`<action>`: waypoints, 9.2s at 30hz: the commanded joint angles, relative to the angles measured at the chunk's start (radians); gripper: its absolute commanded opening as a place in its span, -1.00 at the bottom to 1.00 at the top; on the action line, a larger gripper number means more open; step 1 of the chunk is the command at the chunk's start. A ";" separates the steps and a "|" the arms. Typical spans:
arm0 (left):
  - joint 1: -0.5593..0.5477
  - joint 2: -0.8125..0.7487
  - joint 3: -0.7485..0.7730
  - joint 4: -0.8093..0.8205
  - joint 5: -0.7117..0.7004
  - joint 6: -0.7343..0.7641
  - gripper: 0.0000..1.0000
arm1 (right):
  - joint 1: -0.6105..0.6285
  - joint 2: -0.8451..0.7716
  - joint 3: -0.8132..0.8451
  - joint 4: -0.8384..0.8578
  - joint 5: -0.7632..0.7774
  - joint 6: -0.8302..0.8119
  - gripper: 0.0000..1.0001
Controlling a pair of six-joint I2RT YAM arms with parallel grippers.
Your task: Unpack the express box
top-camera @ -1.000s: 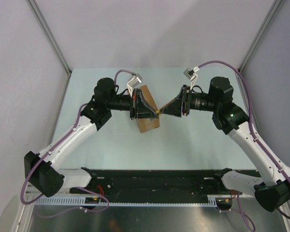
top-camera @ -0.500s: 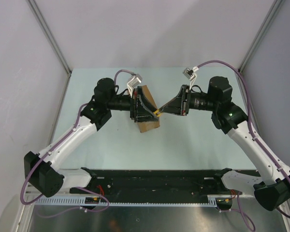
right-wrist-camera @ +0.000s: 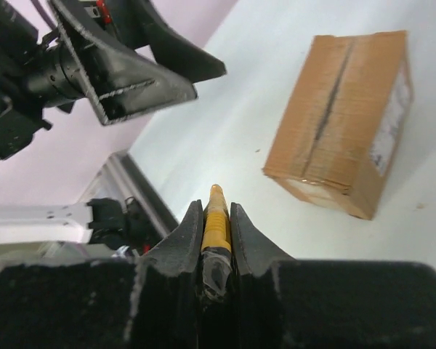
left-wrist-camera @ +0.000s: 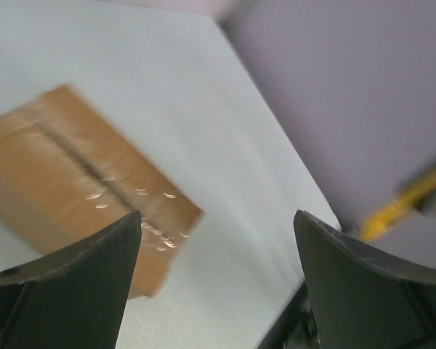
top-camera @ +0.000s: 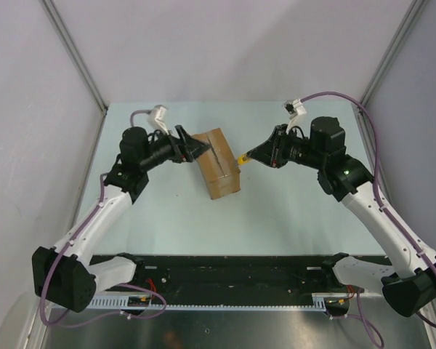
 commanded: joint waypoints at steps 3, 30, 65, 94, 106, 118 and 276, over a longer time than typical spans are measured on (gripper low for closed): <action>0.062 0.036 -0.075 -0.075 -0.467 -0.260 0.77 | 0.086 0.022 0.026 0.047 0.388 -0.105 -1.00; 0.092 0.590 0.240 -0.094 -0.277 -0.110 0.36 | 0.264 0.347 0.026 0.556 0.888 -0.282 -1.00; 0.132 0.666 0.257 -0.137 -0.131 -0.110 -0.15 | 0.318 0.723 0.121 0.872 0.936 -0.414 -1.00; 0.134 0.698 0.263 -0.152 -0.093 -0.120 -0.18 | 0.313 0.815 0.173 0.883 0.957 -0.409 -1.00; 0.134 0.699 0.257 -0.160 -0.099 -0.119 -0.19 | 0.312 0.832 0.184 0.877 0.976 -0.421 -1.00; 0.144 0.713 0.261 -0.192 -0.107 -0.150 -0.23 | 0.312 0.843 0.184 0.822 0.982 -0.435 -1.00; 0.118 0.589 0.422 -0.198 -0.133 -0.136 0.56 | 0.445 0.148 -0.127 -0.194 0.815 -0.030 -1.00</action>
